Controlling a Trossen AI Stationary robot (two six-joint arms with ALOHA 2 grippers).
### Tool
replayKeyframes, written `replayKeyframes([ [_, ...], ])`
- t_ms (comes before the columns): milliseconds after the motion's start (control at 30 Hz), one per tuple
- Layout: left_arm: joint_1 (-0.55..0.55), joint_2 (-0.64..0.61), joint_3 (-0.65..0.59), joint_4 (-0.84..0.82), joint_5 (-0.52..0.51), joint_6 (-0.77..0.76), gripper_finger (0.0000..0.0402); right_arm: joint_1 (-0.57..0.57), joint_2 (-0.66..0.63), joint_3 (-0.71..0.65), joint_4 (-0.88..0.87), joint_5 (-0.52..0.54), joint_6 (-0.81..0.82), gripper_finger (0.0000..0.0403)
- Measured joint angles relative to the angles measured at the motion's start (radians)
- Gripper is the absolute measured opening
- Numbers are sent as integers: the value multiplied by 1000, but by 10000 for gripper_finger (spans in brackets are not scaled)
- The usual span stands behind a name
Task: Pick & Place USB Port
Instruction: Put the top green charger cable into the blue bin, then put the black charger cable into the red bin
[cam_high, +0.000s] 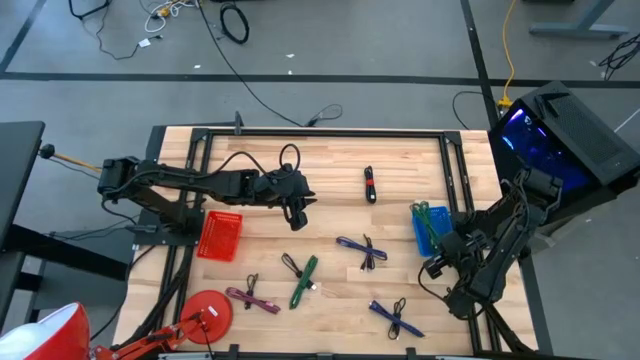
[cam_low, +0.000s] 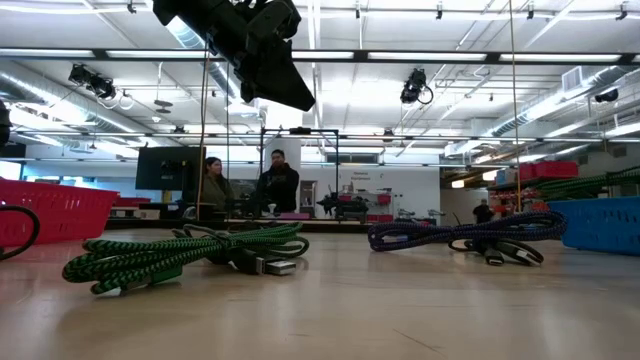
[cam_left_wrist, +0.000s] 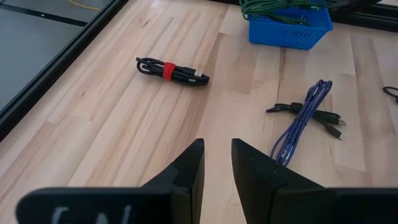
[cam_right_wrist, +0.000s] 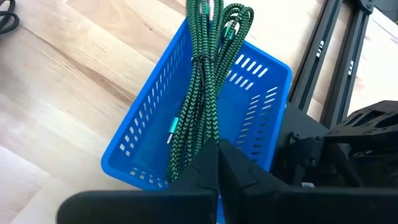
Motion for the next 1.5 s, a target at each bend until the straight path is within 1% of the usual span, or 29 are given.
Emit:
replayKeyframes([
  [267,0,0,0,0,0,0,85,0,0,-7,11,-1,-12,22],
  [367,0,0,0,0,0,0,85,0,0,-20,12,-9,-16,42],
  [567,0,0,0,1,0,0,85,-3,0,-25,11,-10,-19,95],
  [667,0,0,0,1,0,0,85,-3,-3,-25,5,22,-24,121],
  [767,0,0,0,1,0,0,85,-7,-31,-25,-26,92,-27,140],
  [833,0,0,0,2,0,0,85,-16,-76,-25,-50,141,-29,147],
  [900,0,0,0,3,0,0,85,-32,-145,-25,-52,209,-74,149],
  [967,0,0,0,12,0,0,85,-56,-228,-25,-51,312,-159,150],
  [1067,0,0,0,27,0,0,85,-95,-341,-25,-2,524,-309,146],
  [1133,0,0,0,33,0,0,85,-119,-417,-25,86,644,-472,141],
  [1167,0,0,0,33,0,0,85,-134,-452,-25,131,681,-571,139],
  [1233,0,0,0,32,0,0,85,-176,-521,-25,229,693,-754,136],
  [1367,0,0,0,33,0,1,85,-294,-620,-25,443,639,-1133,136],
  [1433,0,0,0,34,0,1,85,-365,-647,-25,577,582,-1343,138],
  [1500,0,0,0,46,0,1,85,-450,-656,-25,703,501,-1545,140],
])
